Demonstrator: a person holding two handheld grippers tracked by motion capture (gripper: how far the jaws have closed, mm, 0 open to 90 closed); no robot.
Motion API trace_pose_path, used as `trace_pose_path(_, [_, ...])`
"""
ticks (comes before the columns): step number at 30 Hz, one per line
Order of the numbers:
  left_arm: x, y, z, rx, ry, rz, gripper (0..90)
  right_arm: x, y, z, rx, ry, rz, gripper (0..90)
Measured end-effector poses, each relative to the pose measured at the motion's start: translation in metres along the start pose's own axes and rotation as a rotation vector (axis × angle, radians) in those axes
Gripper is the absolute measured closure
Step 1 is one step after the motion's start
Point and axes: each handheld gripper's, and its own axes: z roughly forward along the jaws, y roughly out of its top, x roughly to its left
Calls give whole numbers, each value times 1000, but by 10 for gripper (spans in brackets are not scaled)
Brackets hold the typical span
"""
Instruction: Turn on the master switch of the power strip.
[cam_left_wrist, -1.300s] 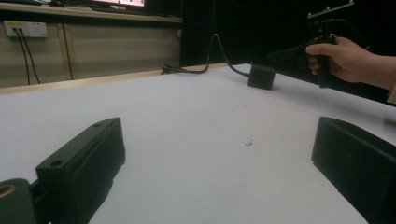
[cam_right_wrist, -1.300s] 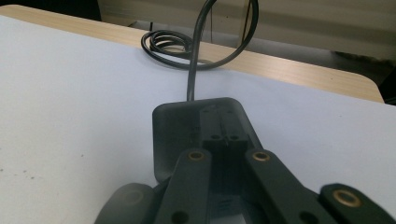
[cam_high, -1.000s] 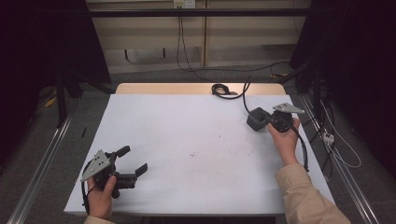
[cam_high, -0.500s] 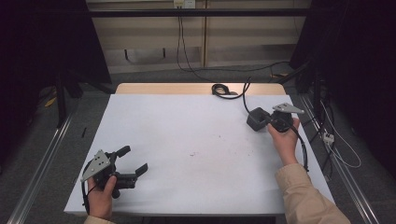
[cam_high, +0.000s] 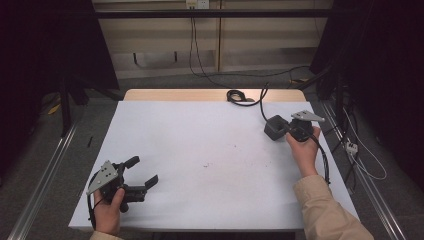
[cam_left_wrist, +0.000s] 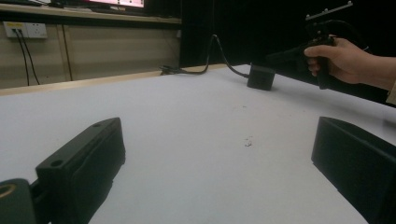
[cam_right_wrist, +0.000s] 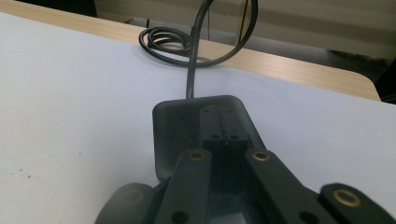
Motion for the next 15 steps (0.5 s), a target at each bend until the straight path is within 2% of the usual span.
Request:
trace_pose_path(6, [1, 0, 0, 1, 1, -2, 25, -1, -1, 0, -9, 7, -11, 900])
trace_pose_path(11, [1, 0, 0, -1, 1, -3, 25, 0, 1, -2, -7, 22, 12, 900])
trace_pose_path(15, [1, 0, 0, -3, 1, -5, 25, 4, 2, -2, 3, 27, -10, 900])
